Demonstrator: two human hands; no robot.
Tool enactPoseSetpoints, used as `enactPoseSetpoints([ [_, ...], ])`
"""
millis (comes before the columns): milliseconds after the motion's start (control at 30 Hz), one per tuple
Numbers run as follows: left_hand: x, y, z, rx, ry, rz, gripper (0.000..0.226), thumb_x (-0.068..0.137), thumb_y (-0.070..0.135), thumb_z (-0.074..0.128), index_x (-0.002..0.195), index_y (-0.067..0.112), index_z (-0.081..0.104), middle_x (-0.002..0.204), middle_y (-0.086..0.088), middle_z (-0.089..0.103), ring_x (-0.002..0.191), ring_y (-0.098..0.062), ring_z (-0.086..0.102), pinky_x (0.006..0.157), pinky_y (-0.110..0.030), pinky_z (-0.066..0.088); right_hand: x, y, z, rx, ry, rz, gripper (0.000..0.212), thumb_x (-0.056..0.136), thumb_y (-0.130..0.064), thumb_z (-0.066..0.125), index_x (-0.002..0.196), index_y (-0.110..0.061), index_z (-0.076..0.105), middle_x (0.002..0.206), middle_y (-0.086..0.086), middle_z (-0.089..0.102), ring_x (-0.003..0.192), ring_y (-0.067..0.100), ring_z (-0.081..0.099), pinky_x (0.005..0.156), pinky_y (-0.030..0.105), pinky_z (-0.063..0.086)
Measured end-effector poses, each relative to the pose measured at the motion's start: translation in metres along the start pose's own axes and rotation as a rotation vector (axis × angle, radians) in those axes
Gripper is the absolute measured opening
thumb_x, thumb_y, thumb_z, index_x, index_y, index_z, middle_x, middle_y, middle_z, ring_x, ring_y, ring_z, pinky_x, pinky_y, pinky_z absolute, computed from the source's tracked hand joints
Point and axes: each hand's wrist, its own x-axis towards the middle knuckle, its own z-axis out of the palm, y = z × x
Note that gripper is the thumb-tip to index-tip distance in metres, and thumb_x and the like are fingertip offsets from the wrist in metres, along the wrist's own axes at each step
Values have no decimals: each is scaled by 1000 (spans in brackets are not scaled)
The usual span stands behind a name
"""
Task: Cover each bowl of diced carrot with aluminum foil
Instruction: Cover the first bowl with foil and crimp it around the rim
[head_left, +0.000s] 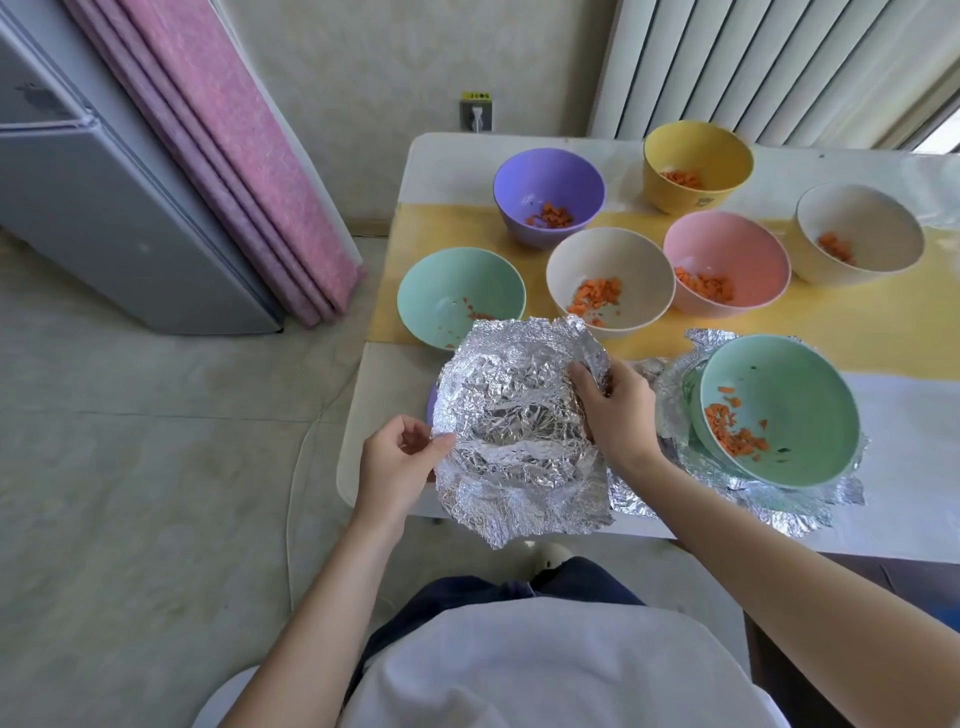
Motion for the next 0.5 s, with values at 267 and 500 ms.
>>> enactPoseSetpoints([
  [267,-3,-1,3,59,-58,-15,29,89,28,61,73,7,49,65,-3,33,60,-14,30,58,-29,24,2,-11,5,31,5,15,42,93,-34,54,63,-16,31,55,0,34,50,12,27,46,21,22],
  [500,17,-4,0,236,112,109,47,89,26,60,58,15,28,49,3,27,46,-14,27,48,-29,20,6,-14,21,5,-102,22,36,95,-40,46,69,-19,33,55,-4,37,40,3,34,43,16,30],
])
